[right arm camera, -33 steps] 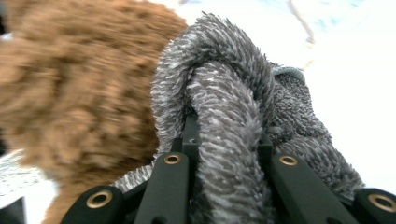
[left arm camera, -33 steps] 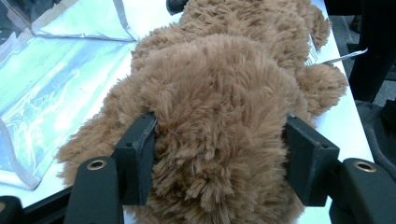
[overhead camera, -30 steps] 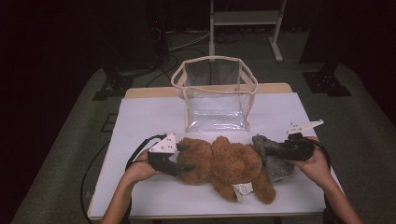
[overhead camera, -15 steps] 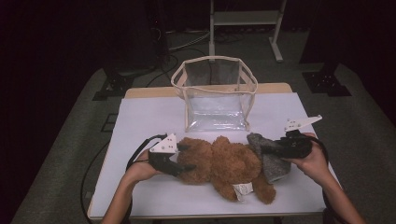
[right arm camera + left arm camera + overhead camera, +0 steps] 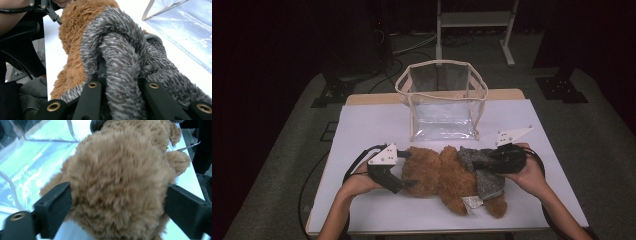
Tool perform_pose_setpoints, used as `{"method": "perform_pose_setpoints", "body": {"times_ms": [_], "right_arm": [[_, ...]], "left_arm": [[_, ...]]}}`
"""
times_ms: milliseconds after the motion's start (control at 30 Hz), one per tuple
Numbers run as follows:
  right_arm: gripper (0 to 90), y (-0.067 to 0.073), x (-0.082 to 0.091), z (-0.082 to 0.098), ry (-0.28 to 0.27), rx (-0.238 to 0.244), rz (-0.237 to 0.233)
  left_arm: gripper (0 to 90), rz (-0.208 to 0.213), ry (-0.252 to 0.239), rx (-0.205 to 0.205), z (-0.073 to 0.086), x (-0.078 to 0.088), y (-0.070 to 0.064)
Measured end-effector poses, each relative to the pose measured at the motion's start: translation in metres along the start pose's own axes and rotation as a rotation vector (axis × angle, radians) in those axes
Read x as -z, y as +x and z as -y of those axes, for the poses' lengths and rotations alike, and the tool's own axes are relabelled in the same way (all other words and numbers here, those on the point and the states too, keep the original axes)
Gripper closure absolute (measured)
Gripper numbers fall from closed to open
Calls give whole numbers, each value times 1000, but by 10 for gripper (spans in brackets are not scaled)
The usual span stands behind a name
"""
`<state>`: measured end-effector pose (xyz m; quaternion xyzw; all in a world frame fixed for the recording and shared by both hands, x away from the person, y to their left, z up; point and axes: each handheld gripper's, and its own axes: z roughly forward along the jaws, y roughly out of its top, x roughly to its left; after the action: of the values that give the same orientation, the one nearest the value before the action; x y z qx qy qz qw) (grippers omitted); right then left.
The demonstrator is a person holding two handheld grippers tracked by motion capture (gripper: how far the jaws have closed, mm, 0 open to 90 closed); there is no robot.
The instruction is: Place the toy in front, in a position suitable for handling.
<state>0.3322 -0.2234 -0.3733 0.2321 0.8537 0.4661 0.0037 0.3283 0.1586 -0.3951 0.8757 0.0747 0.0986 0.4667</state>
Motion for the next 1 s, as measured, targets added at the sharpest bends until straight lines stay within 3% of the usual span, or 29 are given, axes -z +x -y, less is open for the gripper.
{"method": "perform_pose_setpoints", "body": {"times_ms": [100,167,300,467,600,867,1000], "right_arm": [[755,-2,0,1,-3,0,-3],[754,-3,2,2,-9,-4,3],[754,-8,16,13,-31,-35,30],[753,-12,30,42,-30,-113,44],[752,-14,33,54,-33,-140,44],[754,-25,17,38,-21,-126,41],[754,-29,5,33,-22,-120,35]], "left_arm": [[65,20,10,-10,5,-11,-2],[65,1,11,-14,4,-15,-3],[216,-2,-9,-6,6,-14,-1],[318,-9,-11,4,5,-11,0],[358,-11,-1,16,2,-7,0],[397,-30,34,37,0,5,-2],[357,-37,33,46,4,13,-2]]}}
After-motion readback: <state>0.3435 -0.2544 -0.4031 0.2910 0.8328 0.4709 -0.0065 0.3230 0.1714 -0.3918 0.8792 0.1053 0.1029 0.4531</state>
